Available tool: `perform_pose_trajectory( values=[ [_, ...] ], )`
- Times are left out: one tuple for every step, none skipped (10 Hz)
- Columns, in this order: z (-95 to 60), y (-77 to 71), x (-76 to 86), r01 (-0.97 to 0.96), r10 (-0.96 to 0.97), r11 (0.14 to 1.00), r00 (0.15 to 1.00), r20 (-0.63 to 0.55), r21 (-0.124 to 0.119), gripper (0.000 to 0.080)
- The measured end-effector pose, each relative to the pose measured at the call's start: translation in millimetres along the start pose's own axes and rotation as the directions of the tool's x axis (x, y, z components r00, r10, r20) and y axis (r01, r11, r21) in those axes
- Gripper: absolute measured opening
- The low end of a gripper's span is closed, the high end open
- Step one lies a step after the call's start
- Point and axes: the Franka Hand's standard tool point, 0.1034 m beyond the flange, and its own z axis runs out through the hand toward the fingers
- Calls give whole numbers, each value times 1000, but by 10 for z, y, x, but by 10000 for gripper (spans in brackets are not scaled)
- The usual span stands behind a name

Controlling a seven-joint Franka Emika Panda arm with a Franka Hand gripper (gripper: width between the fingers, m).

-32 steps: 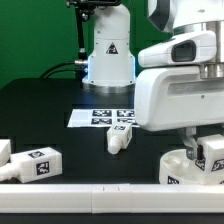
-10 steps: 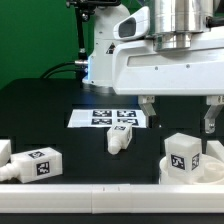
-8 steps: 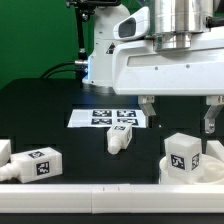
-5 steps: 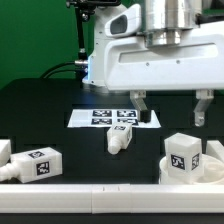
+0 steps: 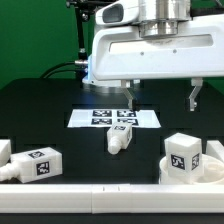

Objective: Assemble stool

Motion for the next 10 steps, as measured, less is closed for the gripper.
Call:
perform_pose_trajectory(
  values=[
    [81, 117, -67, 50, -50, 999, 998, 36, -7, 649],
    [149, 271, -150, 146, -145, 989, 987, 71, -10, 649],
    [276, 490, -396, 202, -199, 979, 972, 122, -17, 649],
    [408, 667, -607, 308, -302, 951, 944, 131, -24, 649],
    [473, 743, -698, 370, -364, 928, 925, 114, -36, 649],
    [473, 739, -703, 415, -408, 909, 904, 125, -30, 649],
    [471, 736, -692, 403, -397, 914, 910, 123, -31, 649],
    [476, 746, -704, 400, -394, 916, 911, 126, -31, 649],
    [495, 825, -799, 347, -339, 938, 925, 172, -20, 649],
    [476, 848, -942, 288, -278, 958, 930, 241, -5, 649]
  ],
)
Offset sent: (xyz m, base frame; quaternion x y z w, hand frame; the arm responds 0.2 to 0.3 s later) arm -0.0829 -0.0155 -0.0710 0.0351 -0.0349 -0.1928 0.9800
